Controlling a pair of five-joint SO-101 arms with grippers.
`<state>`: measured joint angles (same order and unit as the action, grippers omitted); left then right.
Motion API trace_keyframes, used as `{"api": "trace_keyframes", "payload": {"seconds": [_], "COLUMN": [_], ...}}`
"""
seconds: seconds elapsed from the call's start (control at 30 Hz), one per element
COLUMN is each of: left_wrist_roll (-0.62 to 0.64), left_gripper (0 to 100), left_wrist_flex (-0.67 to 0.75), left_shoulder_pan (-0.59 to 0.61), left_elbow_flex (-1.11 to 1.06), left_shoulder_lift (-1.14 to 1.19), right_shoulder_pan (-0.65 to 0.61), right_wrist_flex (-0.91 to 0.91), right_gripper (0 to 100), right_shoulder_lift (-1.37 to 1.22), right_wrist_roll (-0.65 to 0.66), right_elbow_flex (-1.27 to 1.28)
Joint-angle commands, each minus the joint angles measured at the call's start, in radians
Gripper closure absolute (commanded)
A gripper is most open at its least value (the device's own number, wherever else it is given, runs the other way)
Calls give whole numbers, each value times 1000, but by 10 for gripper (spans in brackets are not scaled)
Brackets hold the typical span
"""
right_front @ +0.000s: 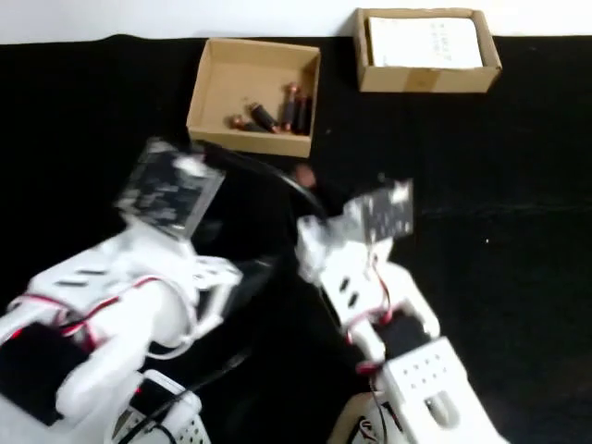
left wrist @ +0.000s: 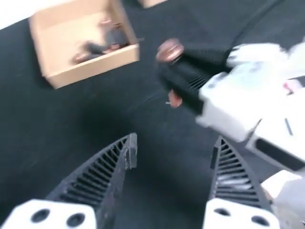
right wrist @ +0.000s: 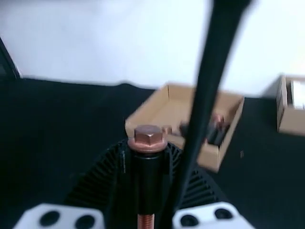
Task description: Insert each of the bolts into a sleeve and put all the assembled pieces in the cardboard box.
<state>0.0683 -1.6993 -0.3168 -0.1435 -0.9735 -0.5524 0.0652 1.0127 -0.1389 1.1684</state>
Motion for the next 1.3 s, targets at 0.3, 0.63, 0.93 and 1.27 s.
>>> {"api": "trace_keyframes", "payload": {"seconds": [0.3,0.63,0.93,1.27], "left_wrist_roll": [-123,-130,-130,-132], "left_gripper": [748,745,748,851], "left_wrist_flex": [127,282,434,792], "left_shoulder_pan": [544,641,639,638], "left_elbow_flex": [-556,-947,-1139,-1397], "left_shoulder_lift": [-390,-628,-618,-625], "right_shoulder_pan": [110,120,133,128], "right_wrist_flex": [-193,-237,-228,-228], "right_gripper": [992,992,990,916], "right_shoulder_lift": [-846,-1503,-1828,-1965], "right_wrist_roll": [124,143,143,144], "right_elbow_flex": [-803,-1357,-1577,-1604]}}
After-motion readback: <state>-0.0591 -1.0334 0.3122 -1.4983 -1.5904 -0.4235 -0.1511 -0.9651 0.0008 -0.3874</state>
